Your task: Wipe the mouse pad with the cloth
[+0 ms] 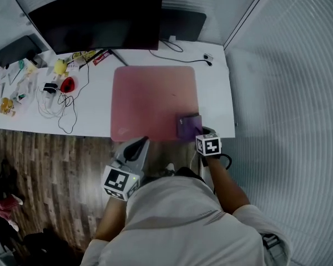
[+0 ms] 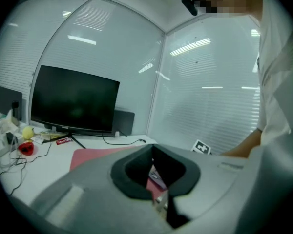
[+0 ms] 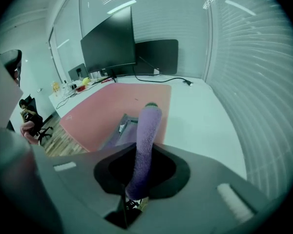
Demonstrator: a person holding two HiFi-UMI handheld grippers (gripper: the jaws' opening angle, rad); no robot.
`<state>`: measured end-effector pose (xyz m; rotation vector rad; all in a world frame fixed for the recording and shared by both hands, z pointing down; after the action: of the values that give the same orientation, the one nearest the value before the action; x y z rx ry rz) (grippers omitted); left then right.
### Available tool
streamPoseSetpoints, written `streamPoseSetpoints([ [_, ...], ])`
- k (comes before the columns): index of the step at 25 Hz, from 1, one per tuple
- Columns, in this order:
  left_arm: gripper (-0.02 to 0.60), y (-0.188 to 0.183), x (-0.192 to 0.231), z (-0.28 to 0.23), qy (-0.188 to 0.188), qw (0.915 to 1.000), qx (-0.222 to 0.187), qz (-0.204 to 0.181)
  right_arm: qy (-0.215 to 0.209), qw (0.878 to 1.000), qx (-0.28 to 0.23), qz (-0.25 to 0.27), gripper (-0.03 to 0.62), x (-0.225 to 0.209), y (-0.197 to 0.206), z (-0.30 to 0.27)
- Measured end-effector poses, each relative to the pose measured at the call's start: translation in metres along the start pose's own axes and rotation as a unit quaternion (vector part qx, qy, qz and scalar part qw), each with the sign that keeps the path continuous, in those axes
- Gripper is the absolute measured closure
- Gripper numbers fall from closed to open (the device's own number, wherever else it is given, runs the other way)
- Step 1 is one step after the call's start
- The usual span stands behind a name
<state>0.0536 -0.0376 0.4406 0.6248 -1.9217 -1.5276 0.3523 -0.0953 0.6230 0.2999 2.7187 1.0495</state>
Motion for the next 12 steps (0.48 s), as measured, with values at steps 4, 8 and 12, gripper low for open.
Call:
streamPoseSetpoints([
  [4,0.578,-0.005,-0.019,-0.019,0.013,0.9999,-0.006,-0.009,0.026,0.999,-0.004,-0.024,0.545,-0.037,0.017,0.024],
  [8,0.578,-0.022,-0.029,-0.025,0.018,0.9994,-0.013,-0.025,0.036,0.998,-0.027,-0.044,0.545,-0.054,0.024,0.049],
  [12,0.578,-0.048,-0.032,-0.019,0.012,0.9981,-0.026,-0.055,0.03,0.993,-0.095,-0.058,0.546,-0.052,0.004,0.077],
])
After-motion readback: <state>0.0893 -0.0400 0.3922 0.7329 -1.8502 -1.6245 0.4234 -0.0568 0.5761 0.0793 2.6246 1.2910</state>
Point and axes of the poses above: the fingertips, and each gripper's own axes: z backward along the fingers, x to its left, y out of its underside, the point moved 9 cm from there along z, backward along the fingers, and after that the axes turned 5 degrees about -x, right-handed, at the moved point
